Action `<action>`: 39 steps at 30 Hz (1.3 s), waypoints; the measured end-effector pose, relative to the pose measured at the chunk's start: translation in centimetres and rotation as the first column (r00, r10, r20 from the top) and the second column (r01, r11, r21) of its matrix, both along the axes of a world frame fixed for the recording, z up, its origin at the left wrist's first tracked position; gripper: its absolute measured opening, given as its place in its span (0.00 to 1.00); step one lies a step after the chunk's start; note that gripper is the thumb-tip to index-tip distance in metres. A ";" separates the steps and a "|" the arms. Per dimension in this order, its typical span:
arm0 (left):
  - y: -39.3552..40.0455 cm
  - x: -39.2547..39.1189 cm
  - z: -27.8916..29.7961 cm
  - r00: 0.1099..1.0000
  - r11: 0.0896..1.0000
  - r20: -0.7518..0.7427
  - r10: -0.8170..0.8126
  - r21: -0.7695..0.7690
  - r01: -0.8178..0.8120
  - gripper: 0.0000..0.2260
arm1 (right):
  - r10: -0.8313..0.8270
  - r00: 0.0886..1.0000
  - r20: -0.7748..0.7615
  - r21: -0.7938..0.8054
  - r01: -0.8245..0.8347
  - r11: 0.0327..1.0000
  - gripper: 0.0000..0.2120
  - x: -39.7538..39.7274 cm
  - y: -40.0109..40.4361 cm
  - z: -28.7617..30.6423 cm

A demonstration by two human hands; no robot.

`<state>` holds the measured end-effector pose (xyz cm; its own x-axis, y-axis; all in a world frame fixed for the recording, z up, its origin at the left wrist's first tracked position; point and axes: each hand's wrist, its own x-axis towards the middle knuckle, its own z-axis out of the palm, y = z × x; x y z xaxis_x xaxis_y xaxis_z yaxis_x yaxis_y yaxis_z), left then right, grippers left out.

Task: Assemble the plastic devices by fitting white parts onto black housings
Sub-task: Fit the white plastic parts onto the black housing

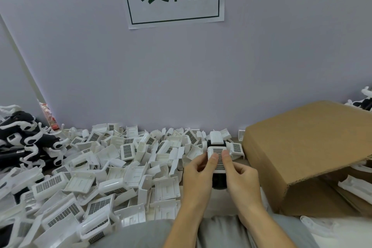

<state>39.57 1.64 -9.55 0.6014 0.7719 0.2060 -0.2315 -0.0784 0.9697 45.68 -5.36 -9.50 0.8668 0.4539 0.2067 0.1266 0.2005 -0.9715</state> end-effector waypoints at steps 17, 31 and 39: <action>0.6 0.3 -0.8 0.989 0.994 -0.147 0.016 0.106 -0.001 0.20 | 0.048 0.999 -0.006 0.012 -0.048 0.999 0.08 1.3 -0.1 -0.7; 0.5 -0.4 0.4 1.000 0.956 0.011 0.015 -0.293 -0.011 0.13 | -0.067 0.959 0.274 -0.098 0.097 0.990 0.07 0.5 0.5 -1.1; 0.2 -0.8 1.6 0.946 0.743 0.321 -0.035 -0.625 0.240 0.22 | 0.055 0.896 0.440 -0.223 0.050 0.974 0.31 0.2 0.7 -1.5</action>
<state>38.76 1.87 -7.95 0.7098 0.6898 -0.1428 -0.4477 0.5982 0.6646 45.86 -4.66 -11.03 0.7085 0.5350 0.4603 0.5517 -0.0132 -0.8339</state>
